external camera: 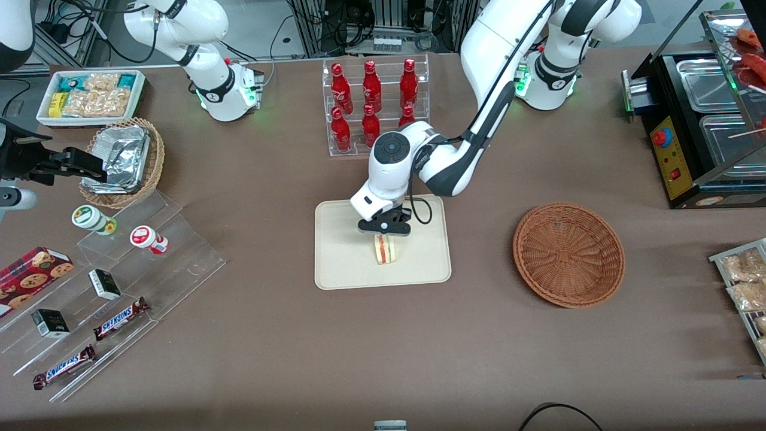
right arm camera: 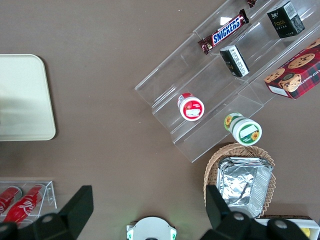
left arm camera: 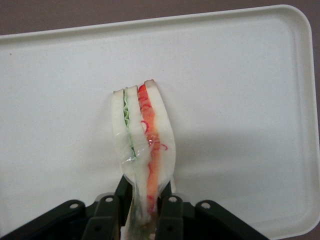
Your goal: Place sandwich from basket to tray
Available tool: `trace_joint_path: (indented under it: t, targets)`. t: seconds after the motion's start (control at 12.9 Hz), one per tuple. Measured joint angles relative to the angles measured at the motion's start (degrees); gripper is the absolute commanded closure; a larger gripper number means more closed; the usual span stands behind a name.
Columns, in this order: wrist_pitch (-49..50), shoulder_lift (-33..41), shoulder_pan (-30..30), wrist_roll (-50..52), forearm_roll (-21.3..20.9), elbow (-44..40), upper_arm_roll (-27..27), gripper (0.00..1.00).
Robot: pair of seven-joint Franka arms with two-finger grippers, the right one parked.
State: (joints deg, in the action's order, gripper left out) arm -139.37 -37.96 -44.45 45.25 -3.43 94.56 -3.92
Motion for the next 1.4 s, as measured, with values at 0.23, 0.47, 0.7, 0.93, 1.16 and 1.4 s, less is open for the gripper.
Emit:
trace_joint_path:
  t: [0.23,0.47,0.7,0.93,1.16,1.4]
  targets:
    - [0.9,0.2,0.0,0.0,0.0,-0.5,0.1,0.01]
    - [7.6,2.8,0.2,0.3,0.0,-3.4,0.5,0.01]
    - [12.3,7.8,0.6,1.9,0.0,-4.5,2.0,0.01]
    - [23.1,14.4,3.8,1.8,0.0,-4.9,3.4,0.01]
    - [31.6,21.8,10.1,-5.3,0.0,-4.3,3.6,0.01]
    - [36.4,29.2,16.0,-15.4,0.3,-0.6,3.7,0.01]
